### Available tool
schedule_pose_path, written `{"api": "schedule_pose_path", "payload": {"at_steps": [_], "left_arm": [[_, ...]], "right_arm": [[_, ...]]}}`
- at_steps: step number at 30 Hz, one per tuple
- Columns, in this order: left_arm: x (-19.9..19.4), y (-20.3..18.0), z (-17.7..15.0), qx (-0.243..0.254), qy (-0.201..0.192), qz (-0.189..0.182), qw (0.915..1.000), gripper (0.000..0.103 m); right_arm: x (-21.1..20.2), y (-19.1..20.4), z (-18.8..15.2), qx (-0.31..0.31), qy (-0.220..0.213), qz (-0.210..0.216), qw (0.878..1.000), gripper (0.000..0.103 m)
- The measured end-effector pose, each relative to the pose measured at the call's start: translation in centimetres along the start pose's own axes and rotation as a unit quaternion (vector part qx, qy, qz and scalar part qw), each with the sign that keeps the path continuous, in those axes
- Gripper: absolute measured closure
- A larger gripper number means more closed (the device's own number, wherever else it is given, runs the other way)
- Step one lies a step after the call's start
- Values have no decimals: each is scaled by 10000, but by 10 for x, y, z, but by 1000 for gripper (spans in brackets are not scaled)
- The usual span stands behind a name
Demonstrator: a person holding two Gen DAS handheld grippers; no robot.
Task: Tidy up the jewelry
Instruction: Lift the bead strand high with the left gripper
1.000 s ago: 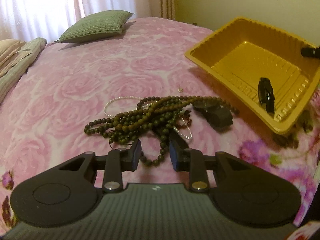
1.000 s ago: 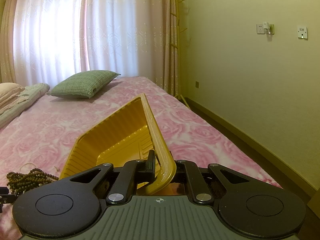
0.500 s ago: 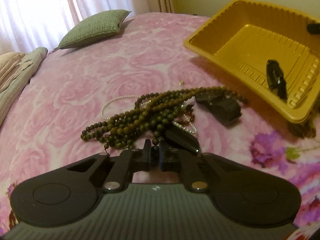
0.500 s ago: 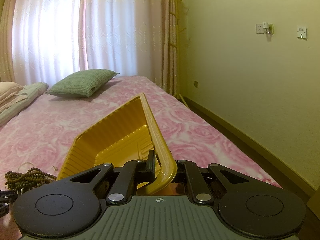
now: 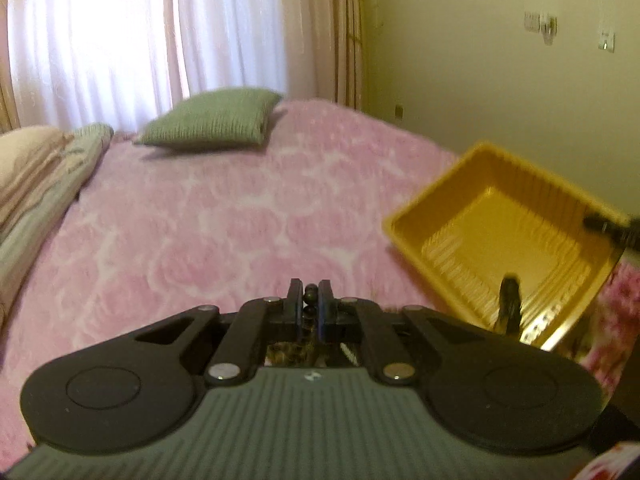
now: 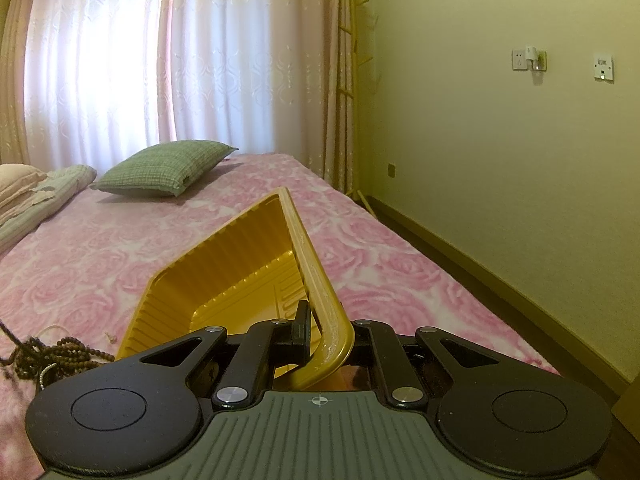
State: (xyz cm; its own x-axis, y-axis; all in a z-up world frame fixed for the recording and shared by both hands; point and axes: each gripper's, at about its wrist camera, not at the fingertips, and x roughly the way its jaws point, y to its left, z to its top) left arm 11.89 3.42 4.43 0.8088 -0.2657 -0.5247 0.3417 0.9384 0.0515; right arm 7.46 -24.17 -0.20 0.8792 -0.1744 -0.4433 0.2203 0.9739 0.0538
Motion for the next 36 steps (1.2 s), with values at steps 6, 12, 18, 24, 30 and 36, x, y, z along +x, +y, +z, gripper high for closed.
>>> {"api": "schedule_pose_path", "payload": {"at_steps": [6, 12, 18, 24, 30, 36], "left_arm": [[-30, 10, 51, -26, -461, -80, 9989, 97], [-56, 14, 95, 63, -883, -92, 9960, 97], [-77, 9, 130, 152, -1194, -152, 9926, 97], [-95, -1, 165, 340, -1513, -212, 9877, 97], [-106, -14, 199, 564, -1776, -248, 9822, 97], [-112, -28, 235, 681, -1992, -375, 9769, 97]], "right_arm": [[-1, 2, 0, -6, -26, -23, 10000, 94], [-1, 2, 0, 10, -32, -16, 10000, 94], [-4, 3, 1, 5, -59, 5, 10000, 94], [-8, 3, 2, -10, -90, 23, 10000, 94], [-8, 4, 2, -6, -87, 26, 10000, 94], [-11, 4, 3, -3, -97, 36, 9999, 94]]}}
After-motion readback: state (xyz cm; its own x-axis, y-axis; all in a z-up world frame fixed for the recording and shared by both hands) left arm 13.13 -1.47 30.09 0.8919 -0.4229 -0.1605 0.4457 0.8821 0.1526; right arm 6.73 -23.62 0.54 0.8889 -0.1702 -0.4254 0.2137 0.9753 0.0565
